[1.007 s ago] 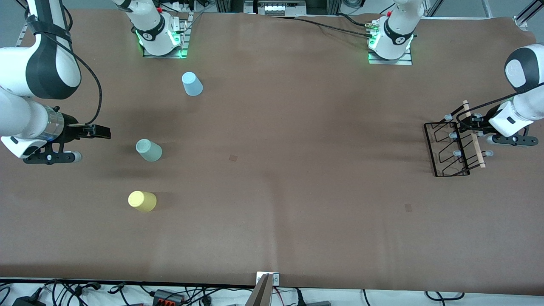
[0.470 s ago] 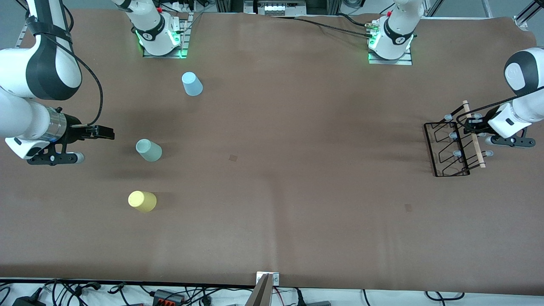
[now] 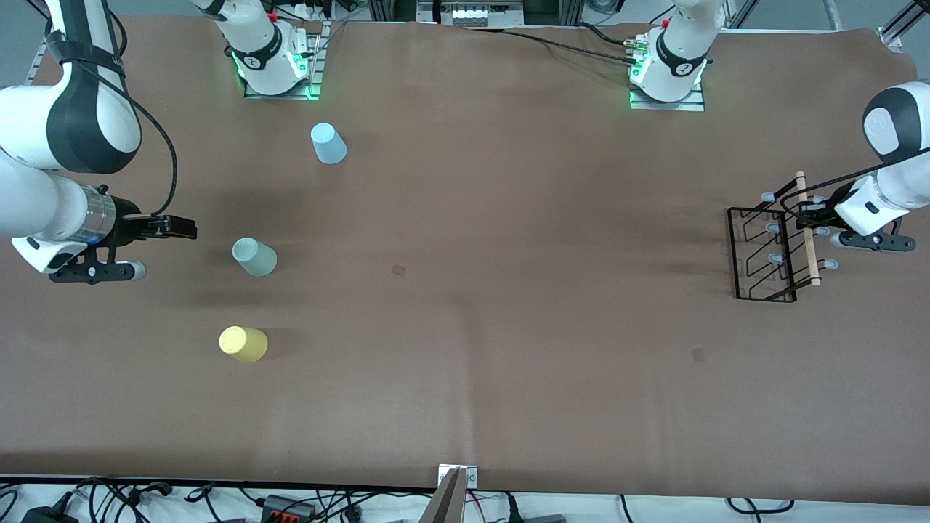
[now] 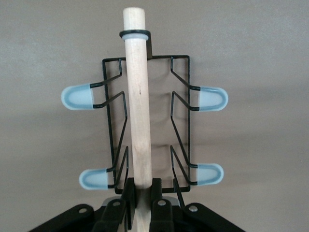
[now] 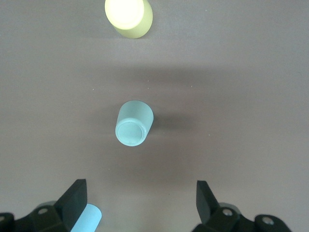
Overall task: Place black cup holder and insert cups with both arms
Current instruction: 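Carry the rack mid-table with the left gripper while the right gripper reaches the teal cup, then lower the rack and open the left gripper while the right gripper grasps the teal cup, then lift the teal cup with the right gripper while the left gripper withdraws, then lower the teal cup onto a rack peg with the right gripper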
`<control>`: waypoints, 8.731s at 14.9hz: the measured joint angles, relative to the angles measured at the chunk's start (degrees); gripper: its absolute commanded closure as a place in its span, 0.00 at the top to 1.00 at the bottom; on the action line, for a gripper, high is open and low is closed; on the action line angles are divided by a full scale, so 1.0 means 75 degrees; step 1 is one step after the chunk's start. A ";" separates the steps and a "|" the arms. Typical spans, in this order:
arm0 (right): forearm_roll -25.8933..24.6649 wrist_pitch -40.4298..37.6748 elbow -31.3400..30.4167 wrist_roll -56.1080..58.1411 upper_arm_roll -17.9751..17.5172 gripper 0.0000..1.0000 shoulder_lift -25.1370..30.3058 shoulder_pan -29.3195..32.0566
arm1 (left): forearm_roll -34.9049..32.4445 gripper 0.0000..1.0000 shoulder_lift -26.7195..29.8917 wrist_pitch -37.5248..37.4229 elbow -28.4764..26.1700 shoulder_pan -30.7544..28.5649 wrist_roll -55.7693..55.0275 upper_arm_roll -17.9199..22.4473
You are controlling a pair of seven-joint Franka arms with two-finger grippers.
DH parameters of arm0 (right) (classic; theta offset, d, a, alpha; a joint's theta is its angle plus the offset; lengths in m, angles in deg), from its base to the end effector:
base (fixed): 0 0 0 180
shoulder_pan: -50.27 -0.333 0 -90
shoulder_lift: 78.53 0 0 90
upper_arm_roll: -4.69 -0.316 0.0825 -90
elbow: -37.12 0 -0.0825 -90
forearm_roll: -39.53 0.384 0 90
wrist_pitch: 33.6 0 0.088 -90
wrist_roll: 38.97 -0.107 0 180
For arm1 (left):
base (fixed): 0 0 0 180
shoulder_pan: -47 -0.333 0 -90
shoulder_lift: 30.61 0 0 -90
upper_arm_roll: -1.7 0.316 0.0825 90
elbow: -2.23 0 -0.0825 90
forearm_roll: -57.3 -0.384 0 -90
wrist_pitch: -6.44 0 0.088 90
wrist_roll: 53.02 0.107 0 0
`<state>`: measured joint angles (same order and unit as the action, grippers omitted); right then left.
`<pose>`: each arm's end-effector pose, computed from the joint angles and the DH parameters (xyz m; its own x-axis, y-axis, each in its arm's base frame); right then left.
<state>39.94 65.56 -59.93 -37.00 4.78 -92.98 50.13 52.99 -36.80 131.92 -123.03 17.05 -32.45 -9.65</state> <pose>0.6094 0.0013 0.4311 0.9764 0.0341 -0.2134 0.0319 -0.9994 -0.0136 0.5060 0.1737 0.3315 0.9909 -0.0807 -0.1081 -0.0809 -0.9967 0.0029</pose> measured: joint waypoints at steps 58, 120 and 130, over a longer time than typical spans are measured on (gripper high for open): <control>0.0045 0.3838 -0.2662 -0.0038 -0.0023 0.32 -0.1141 -0.0487 | 0.0766 0.16 -0.3752 -0.1133 0.4602 0.5237 -0.8118 -0.3381; 0.0092 0.1127 0.0941 -0.5576 -0.3569 0.32 -0.2157 -0.3407 | 0.0483 1.00 0.1069 -0.4267 0.3541 0.3703 -0.3485 0.0876; -0.0032 0.1244 0.0941 -0.5576 -0.3568 0.32 -0.2453 -0.3407 | 0.0483 1.00 0.1068 -0.4334 0.3630 0.3704 -0.3485 0.0896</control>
<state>39.70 74.89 -52.87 -78.82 -21.99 -111.37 24.57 56.62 -28.79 99.42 -95.80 44.82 -58.59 -2.93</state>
